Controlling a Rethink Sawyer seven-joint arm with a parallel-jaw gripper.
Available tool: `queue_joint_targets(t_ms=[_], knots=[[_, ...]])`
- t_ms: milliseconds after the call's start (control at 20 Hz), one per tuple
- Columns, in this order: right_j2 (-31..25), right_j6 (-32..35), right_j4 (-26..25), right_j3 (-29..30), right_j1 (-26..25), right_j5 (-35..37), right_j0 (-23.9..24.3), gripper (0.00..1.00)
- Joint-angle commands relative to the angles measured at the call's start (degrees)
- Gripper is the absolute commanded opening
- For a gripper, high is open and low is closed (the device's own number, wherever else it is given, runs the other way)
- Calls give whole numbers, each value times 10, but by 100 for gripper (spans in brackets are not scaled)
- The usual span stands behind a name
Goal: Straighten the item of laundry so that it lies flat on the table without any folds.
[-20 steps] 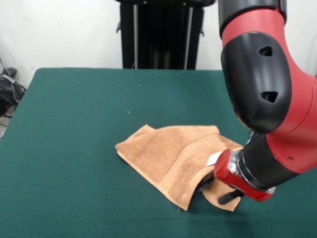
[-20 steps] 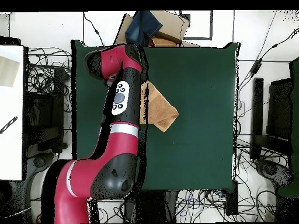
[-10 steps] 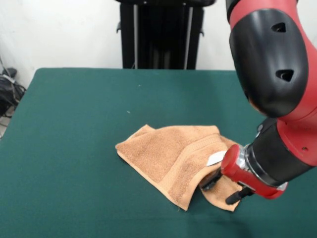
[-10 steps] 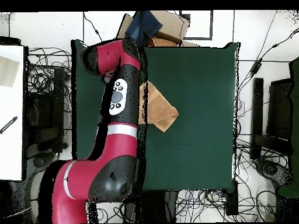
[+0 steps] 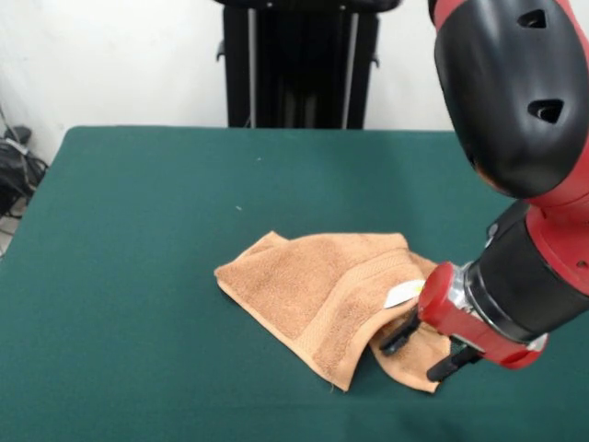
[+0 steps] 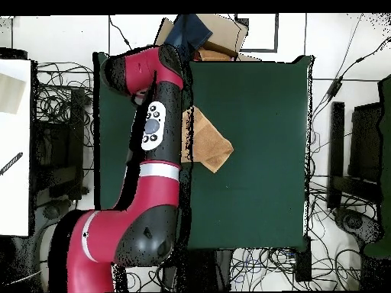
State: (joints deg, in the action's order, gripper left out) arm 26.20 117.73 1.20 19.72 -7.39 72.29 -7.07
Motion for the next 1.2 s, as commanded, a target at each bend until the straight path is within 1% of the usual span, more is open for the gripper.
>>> queue_joint_targets(t_ms=[50,300,650,850,1000,1050,1100,1200], knots=[[-50,-152,-16,-14,-48,12,30,100],[-46,-179,-8,-65,-83,16,50,100],[-40,-185,7,-90,-107,12,58,100],[-38,-175,7,-74,-98,10,53,100],[-38,-169,10,-56,-87,25,46,100],[-36,-168,18,-49,-85,71,45,100],[-36,-170,19,-38,-76,85,42,100],[-30,-170,18,-41,-68,93,39,100]])
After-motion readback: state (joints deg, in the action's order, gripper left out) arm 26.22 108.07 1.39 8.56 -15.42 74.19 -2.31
